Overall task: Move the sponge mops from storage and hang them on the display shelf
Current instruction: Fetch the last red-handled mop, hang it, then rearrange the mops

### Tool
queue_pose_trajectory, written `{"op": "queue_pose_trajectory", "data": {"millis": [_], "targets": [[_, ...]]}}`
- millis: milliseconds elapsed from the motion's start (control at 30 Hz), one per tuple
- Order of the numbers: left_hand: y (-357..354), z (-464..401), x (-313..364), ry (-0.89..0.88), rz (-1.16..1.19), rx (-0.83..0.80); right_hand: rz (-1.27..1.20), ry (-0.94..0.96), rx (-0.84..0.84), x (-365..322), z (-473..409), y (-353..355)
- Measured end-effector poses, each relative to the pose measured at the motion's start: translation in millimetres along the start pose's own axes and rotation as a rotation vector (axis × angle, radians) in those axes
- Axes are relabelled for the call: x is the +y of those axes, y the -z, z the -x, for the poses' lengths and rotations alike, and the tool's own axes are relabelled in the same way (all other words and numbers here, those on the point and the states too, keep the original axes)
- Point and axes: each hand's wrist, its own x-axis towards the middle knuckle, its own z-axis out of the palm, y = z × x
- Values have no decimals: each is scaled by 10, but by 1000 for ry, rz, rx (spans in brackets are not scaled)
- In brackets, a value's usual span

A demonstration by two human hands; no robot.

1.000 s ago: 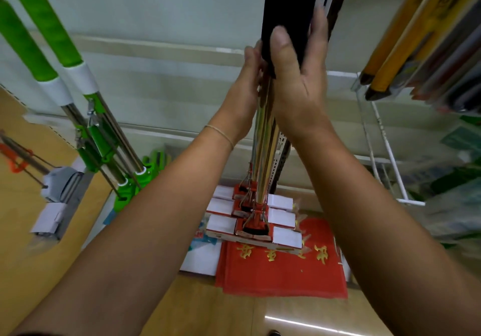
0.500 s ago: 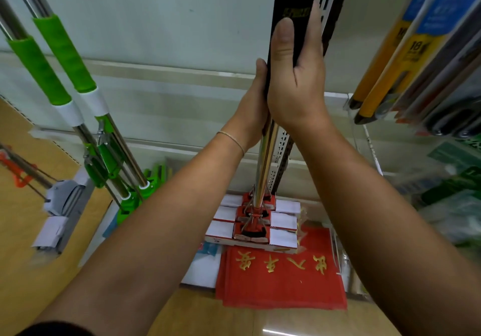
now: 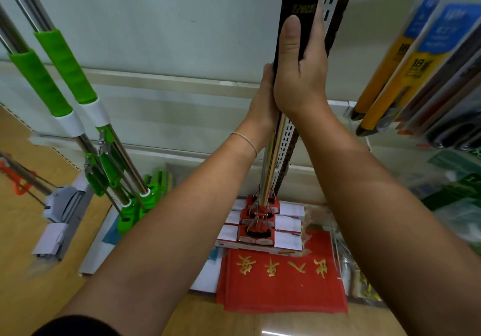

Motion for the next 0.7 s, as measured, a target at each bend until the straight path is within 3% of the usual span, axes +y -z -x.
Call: {"op": "queue_pose_trajectory", "data": {"millis": [233,367,500,700], "targets": [[31,97,-34,21,-351,52,21,-21,15,39,0,-3],[4,186,118,143,-337,127,43,-60,-8,-9,31,38],[59,360,236,164,-510,-3,75,-130,-35,-137,122,95],[216,686,324,179,-478,-151,207,-367,-186,-77,599,150]]}}
